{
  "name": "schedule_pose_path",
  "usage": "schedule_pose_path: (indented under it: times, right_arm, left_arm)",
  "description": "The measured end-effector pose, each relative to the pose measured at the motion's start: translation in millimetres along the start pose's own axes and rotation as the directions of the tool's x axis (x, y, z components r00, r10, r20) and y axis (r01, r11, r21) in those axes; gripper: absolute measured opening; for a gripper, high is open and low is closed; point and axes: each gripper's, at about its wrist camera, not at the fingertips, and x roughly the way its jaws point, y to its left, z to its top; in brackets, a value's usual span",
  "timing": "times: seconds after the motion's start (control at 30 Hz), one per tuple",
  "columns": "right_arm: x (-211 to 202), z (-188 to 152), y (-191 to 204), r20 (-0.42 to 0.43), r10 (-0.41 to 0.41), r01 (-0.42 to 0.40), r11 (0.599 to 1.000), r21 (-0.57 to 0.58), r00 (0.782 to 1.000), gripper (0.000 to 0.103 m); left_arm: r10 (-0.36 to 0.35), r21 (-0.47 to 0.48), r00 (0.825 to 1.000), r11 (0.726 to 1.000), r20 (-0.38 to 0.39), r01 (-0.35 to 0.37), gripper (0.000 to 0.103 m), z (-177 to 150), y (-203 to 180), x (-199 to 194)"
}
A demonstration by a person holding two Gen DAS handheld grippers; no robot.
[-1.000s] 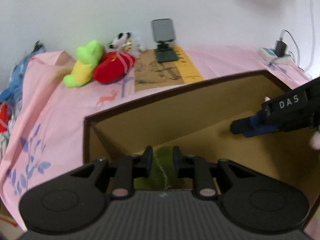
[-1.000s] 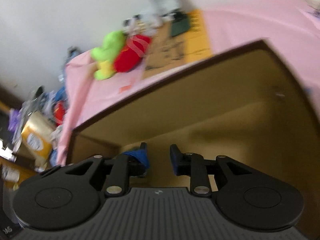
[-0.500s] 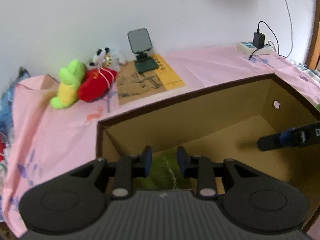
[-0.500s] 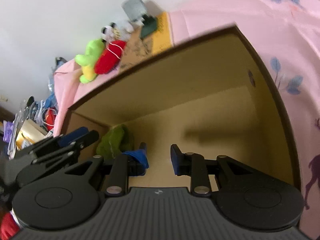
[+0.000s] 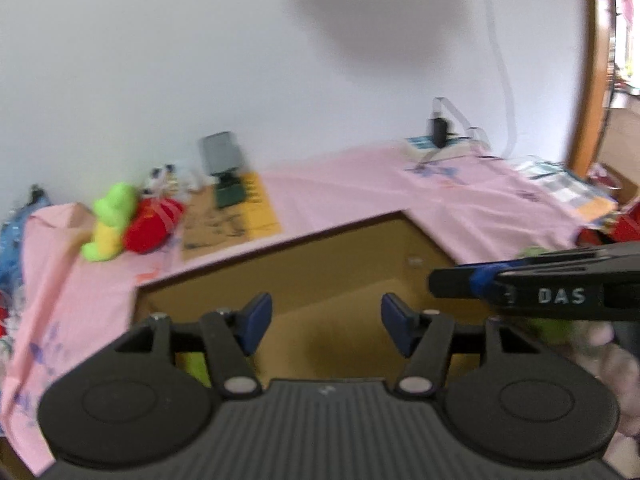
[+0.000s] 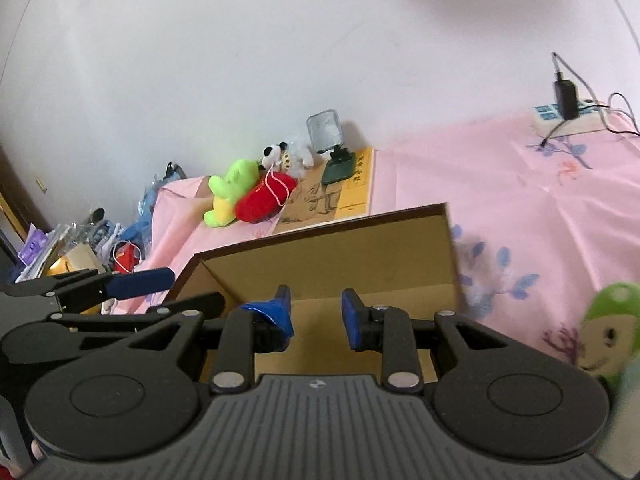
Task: Organize soft objects
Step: 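Grasp the mint-green plush from the pile with the right gripper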
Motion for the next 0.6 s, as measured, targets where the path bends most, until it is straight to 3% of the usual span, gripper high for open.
schedule_pose_path:
  times: [0.13, 0.27, 0.33, 0.37, 0.4, 0.53, 0.6]
  right_arm:
    - [-37.8, -6.1, -21.5, 0.013, -0.027, 0.027, 1.000, 0.011, 1.000, 0.012]
    - [-77.6, -6.3, -52.6, 0.033, -0.091, 0.091, 0.996, 0.021, 0.995, 0.012]
    - [-95.2, -4.8, -72.9, 0.037, -0.137, 0.135, 0.990, 0.049, 0.990, 0.013]
    - [-103.5, -5.7, -82.7, 0.037, -0.159, 0.156, 0.986, 0.064, 0.987, 0.013]
    - [-112.1, -5.7, -94.5, 0.036, -0.183, 0.179, 0.980, 0.081, 0.983, 0.013]
    - [-134.4, -13.2, -127.7, 0.015, -0.244, 0.241, 0.963, 0.118, 0.970, 0.013]
    - [-137.6, -18.2, -142.9, -0.015, -0.243, 0.243, 0.960, 0.141, 0.970, 0.013]
  left_arm:
    - [-0.143, 0.000, 0.989, 0.990, -0.024, 0.143, 0.066, 2.5, -39.8, -4.1]
    - [-0.294, 0.029, 0.955, 0.955, -0.045, 0.296, 0.075, 3.2, -88.4, -2.9]
    - [-0.340, 0.070, 0.939, 0.937, -0.047, 0.342, 0.084, 2.0, -115.2, -1.2]
    - [-0.364, 0.087, 0.930, 0.926, -0.052, 0.367, 0.098, 0.9, -126.5, 0.1]
    - [-0.385, 0.107, 0.921, 0.915, -0.052, 0.389, 0.103, -0.9, -137.2, 1.3]
    - [-0.437, 0.140, 0.896, 0.885, -0.086, 0.445, 0.103, -6.4, -172.8, 14.4]
    - [-0.436, 0.132, 0.892, 0.883, -0.120, 0.450, 0.102, -9.6, -187.4, 26.6]
